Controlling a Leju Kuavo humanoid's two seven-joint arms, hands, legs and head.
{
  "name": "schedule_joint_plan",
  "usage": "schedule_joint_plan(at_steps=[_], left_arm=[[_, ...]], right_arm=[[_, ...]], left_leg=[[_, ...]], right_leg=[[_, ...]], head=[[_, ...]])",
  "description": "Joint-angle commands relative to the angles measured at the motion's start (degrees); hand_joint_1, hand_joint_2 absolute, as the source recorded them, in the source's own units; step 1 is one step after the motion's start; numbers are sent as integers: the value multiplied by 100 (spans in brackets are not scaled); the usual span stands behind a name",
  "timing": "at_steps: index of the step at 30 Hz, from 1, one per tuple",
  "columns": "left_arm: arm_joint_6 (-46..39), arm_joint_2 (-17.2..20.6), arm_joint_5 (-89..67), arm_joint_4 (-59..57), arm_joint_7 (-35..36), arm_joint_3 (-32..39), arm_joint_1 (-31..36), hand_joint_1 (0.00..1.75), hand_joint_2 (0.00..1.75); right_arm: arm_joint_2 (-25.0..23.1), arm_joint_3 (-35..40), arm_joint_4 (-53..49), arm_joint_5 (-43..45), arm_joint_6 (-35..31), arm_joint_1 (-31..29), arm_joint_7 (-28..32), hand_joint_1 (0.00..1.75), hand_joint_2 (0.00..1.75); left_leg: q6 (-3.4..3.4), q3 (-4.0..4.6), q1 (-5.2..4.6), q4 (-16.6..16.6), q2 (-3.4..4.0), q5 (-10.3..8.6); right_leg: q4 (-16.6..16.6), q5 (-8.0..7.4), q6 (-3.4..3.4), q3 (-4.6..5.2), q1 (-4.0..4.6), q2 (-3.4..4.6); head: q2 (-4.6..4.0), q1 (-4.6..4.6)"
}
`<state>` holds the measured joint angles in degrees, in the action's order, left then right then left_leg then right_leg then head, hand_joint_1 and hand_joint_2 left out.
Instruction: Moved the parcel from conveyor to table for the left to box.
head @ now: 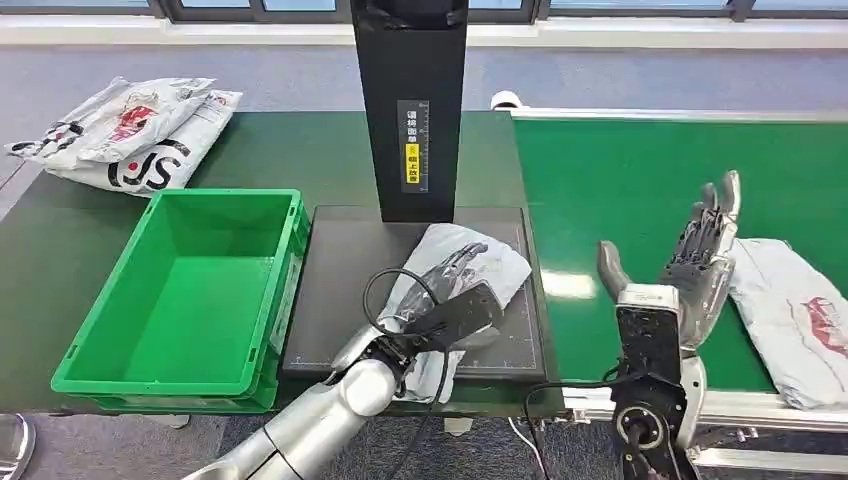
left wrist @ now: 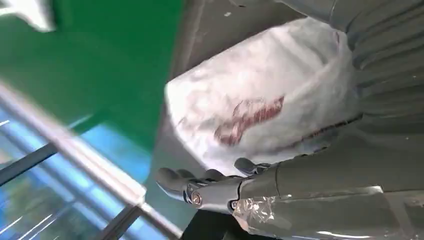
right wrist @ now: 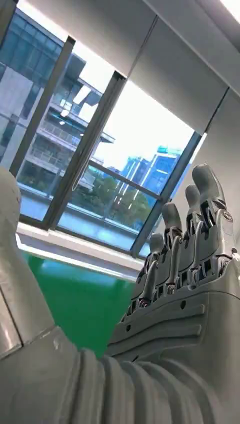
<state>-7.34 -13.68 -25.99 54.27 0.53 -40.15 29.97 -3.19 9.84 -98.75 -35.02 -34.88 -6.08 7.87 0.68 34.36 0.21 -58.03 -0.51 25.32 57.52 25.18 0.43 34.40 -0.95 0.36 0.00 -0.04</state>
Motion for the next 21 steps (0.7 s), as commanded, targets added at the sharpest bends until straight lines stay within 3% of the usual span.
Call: schedule_joint_plan(at_steps=[1,10,20,21], left_arm=[[23,-138,-347,-1533,242,-397,611,0,175],[-737,-122,-1232,-2989,649,-47,1044,0,175],[-876,-81,-1782,-3231,927,19,1147,0,175],[-881,-65,-1863,-3261,965,8,1158,63,175]], right_arm=[[-225,-180,575,-44,69,-345,-28,0,175],[-249,42,677,58,272,-464,61,0,175],[-297,106,736,132,248,-649,83,0,175],[-307,111,735,138,252,-671,82,0,175]], left_leg=[[0,-13,2,6,4,1],[2,-19,4,10,20,1],[-1,-11,4,5,22,-3],[0,-13,5,7,26,-4]], right_leg=[[-8,0,-3,-13,4,-1],[-13,-5,-6,-15,6,13],[-4,-5,-6,-9,6,16],[-7,-7,-7,-9,7,19]], head=[[-2,0],[-2,0],[0,0],[0,0]])
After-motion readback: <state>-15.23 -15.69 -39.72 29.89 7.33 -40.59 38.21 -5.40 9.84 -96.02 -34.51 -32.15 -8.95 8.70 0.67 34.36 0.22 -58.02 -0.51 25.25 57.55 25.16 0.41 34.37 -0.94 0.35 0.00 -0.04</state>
